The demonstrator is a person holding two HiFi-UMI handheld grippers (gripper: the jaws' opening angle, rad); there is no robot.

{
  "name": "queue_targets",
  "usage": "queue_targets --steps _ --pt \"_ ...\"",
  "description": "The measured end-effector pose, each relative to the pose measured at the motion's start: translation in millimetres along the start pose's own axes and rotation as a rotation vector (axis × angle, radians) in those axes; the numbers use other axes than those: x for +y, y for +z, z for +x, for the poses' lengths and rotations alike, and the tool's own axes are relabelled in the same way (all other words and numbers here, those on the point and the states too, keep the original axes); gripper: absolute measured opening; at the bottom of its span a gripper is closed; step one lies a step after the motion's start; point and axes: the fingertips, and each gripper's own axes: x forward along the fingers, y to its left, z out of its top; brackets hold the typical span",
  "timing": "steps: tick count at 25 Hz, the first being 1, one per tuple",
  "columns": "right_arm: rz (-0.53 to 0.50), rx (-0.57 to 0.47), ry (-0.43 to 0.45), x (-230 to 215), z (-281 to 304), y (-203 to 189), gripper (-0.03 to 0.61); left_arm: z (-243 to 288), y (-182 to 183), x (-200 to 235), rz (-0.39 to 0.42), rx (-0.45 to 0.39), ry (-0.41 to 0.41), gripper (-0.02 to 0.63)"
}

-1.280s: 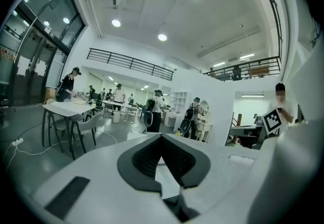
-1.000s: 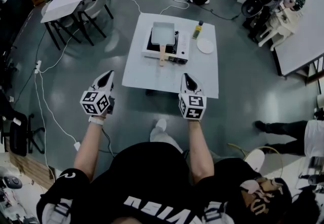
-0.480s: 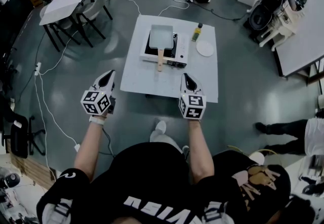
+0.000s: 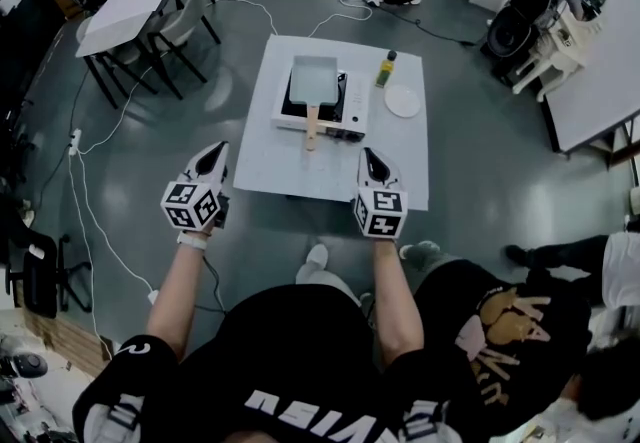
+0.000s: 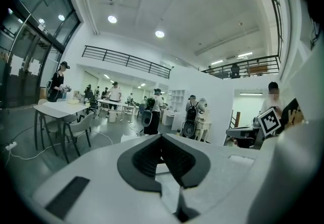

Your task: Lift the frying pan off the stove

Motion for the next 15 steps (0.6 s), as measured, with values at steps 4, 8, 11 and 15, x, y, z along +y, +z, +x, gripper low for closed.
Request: queue_targets --steps 4,8,11,15 --pt "-0.002 0.007 0.009 -6.1 5.4 -3.0 -0.005 8.7 2.2 -2.4 0.005 0.004 0.001 -0.002" --pt "-0.002 0.002 0.015 -15.5 15.0 4.6 -0.005 21.9 5.6 -5.7 0.01 0.004 0.001 -0.002" --pt "-0.008 -0.015 0.02 -23.2 23.6 13.3 -0.005 31.9 7.6 -6.8 0.012 0.008 0.005 -0.002" --pt "-0.007 -0.008 0.033 -38.0 36.8 11.6 -0.005 50.3 10.7 -11.0 0.014 0.007 0.011 -0.002"
